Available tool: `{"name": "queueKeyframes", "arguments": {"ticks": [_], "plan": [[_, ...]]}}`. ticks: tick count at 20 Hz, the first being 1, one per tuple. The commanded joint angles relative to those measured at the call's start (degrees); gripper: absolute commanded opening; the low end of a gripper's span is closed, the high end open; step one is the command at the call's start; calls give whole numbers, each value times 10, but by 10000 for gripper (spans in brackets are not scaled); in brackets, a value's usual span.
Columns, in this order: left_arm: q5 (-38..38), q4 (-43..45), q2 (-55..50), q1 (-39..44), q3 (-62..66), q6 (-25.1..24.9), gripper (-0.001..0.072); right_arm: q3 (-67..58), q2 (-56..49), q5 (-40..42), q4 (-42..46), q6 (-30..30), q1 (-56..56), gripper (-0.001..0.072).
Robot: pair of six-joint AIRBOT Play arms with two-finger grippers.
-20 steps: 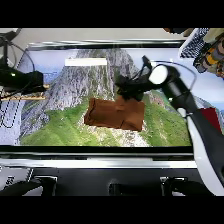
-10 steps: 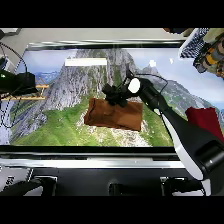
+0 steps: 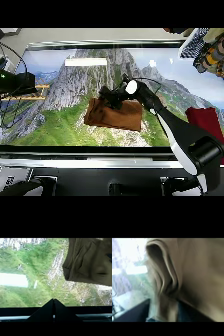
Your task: Fold the clothes and pants, and hang the long-sleeved shirts on hangers.
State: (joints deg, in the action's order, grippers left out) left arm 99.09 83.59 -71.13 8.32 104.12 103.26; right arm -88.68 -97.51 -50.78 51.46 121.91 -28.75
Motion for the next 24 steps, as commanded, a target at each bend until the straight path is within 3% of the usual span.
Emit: {"name": "queueKeyframes", "arguments": {"ticks": [1,5,8,9,13,18,24], "plan": [[-1,0,-1,-1,0,0,14,0,-1,-16,-53,-50,-10,453],[-1,0,-2,-1,0,0,14,0,35,-69,-46,-74,1,453],[0,0,-2,-1,0,0,14,0,94,-138,27,-74,82,459],[0,1,-2,-1,0,0,14,0,111,-172,56,-83,118,497],[0,0,-2,0,0,0,15,8,139,-272,114,-204,260,513],[-1,0,-2,0,0,0,15,129,138,-210,70,-318,322,515],[-1,0,-2,0,0,0,15,313,129,-97,-41,-393,321,514]]}}
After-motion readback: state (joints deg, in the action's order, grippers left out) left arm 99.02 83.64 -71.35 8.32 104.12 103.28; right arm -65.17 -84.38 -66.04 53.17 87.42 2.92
